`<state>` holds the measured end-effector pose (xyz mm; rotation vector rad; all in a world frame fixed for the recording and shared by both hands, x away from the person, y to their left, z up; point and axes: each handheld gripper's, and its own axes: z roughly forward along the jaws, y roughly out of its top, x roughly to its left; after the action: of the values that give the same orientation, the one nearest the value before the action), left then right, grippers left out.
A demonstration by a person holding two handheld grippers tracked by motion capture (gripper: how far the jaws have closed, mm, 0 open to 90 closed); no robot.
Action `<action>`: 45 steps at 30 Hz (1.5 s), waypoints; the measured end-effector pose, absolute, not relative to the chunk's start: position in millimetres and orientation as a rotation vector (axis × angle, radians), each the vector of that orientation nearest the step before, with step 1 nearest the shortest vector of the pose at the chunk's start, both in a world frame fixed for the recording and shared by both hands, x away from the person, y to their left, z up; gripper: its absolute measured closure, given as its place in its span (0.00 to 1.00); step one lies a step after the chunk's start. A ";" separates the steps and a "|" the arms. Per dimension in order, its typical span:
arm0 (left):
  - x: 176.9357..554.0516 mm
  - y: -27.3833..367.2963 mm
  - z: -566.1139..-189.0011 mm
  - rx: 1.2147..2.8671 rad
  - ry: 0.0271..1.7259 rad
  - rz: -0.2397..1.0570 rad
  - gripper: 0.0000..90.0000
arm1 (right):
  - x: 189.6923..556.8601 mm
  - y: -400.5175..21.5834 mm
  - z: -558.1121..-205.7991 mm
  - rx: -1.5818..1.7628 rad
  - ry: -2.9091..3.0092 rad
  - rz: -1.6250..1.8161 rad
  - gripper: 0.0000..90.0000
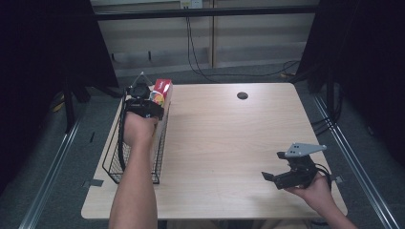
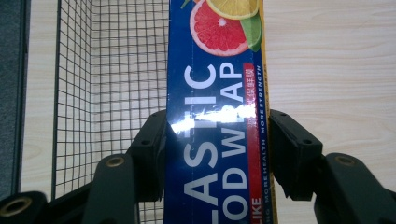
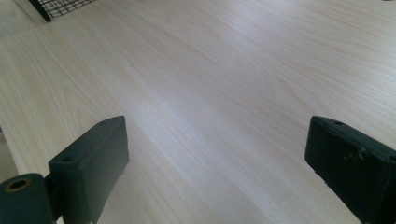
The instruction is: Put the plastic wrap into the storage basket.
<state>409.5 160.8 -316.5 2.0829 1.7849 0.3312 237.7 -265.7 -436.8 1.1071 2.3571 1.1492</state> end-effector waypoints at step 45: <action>396.4 199.8 -339.6 2.018 1.891 0.346 0.49 | 237.8 -265.2 -437.5 1.115 2.357 1.145 0.07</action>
<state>396.4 199.8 -339.6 2.0181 1.8907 0.3456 237.8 -265.2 -437.5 1.1147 2.3566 1.1447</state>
